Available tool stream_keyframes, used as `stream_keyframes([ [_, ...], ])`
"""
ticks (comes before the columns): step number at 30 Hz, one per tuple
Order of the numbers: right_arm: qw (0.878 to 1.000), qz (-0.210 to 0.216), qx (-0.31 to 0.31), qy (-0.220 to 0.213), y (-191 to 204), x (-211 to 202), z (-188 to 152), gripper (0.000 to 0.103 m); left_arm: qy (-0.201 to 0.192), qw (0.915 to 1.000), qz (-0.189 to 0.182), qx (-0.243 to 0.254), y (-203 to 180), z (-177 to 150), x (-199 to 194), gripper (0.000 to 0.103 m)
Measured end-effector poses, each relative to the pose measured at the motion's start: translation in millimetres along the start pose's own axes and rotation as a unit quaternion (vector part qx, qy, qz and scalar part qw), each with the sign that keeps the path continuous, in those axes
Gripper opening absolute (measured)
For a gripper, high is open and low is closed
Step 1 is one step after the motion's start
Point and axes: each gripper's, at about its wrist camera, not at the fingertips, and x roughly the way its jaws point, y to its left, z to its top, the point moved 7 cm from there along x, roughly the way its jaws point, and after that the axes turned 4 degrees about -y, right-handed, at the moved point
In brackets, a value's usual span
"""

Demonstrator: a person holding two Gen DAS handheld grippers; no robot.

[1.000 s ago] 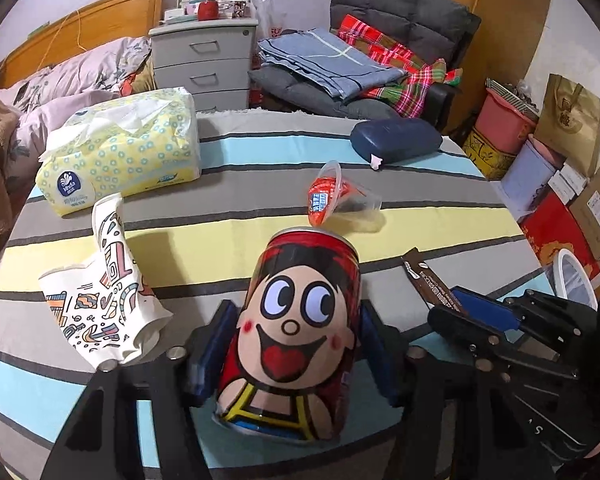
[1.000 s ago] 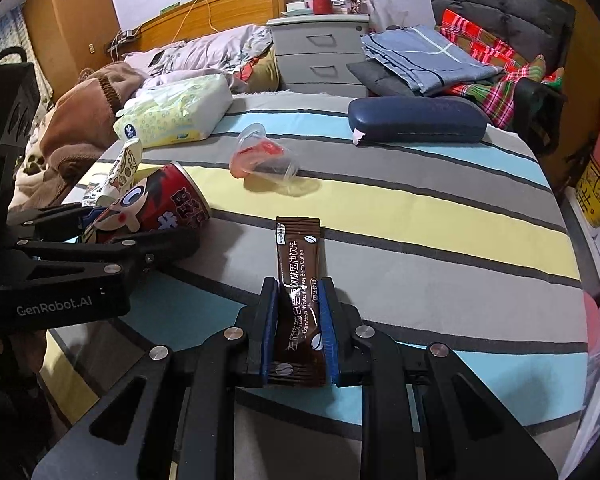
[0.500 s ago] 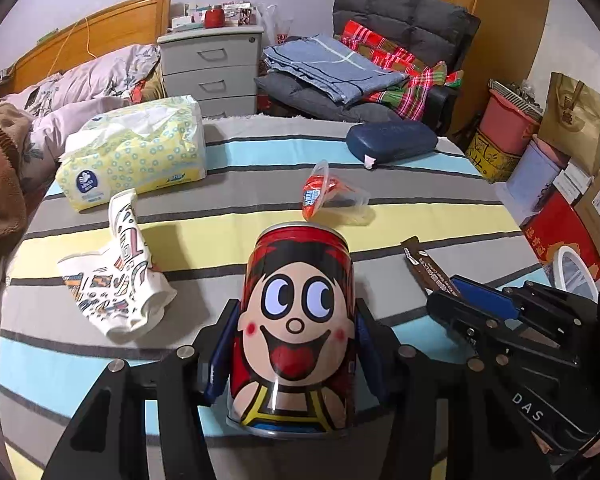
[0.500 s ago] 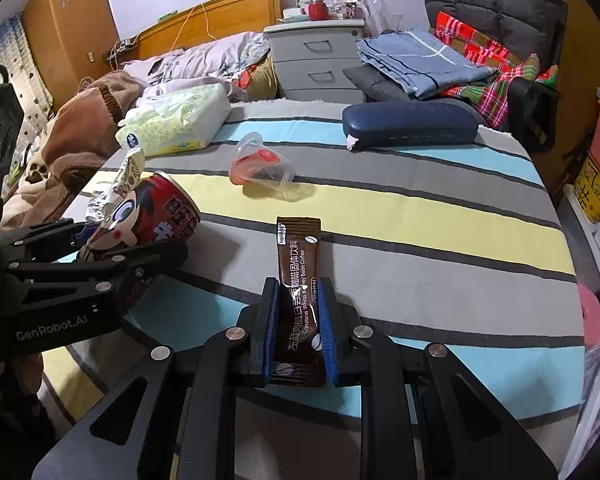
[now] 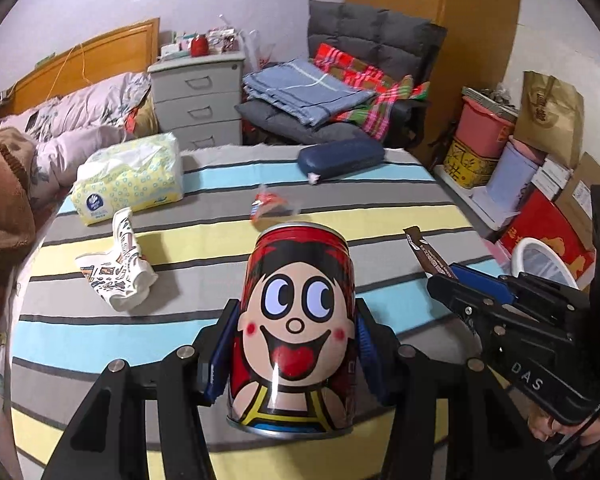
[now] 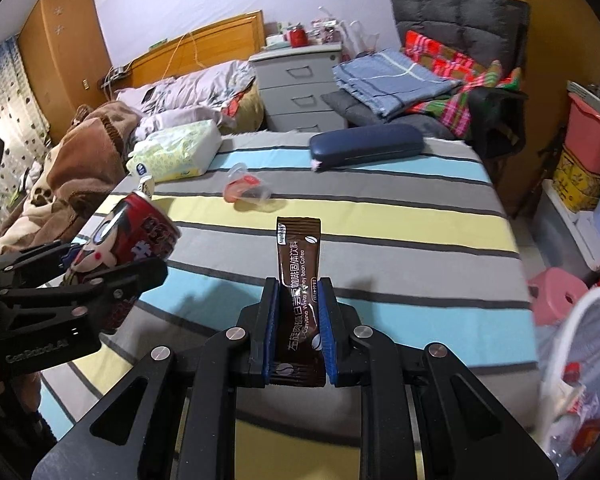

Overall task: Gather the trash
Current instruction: 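Carry the coffee packet and cartoon-face can toward the white bin with both tools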

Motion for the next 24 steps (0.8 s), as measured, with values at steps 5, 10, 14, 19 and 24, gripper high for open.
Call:
stream_keyframes([
  [5, 1.0, -0.012, 0.014, -0.021, -17.4, -27.7, -1.4, 0.02, -0.013, 0.9997, -0.012, 0.019, -30.6, -0.5, -20.6, 0.054],
  [10, 0.999, -0.028, 0.02, -0.042, -35.8, -55.5, -3.3, 0.02, -0.031, 0.9984, -0.022, 0.042, -69.6, 0.6, -39.5, 0.054],
  [14, 0.997, -0.044, 0.03, -0.054, -51.6, -73.3, -6.0, 0.02, -0.038, 0.9972, -0.035, 0.055, -100.1, 2.5, -47.3, 0.054],
  [19, 0.995, -0.066, 0.038, -0.065, -75.3, -95.5, -13.6, 0.02, -0.045, 0.994, -0.061, 0.078, -144.9, 2.5, -54.9, 0.054],
  [24, 0.991, -0.093, 0.06, -0.077, -108.1, -118.3, -21.5, 0.02, -0.044, 0.9902, -0.09, 0.098, -193.9, -1.9, -53.8, 0.054],
])
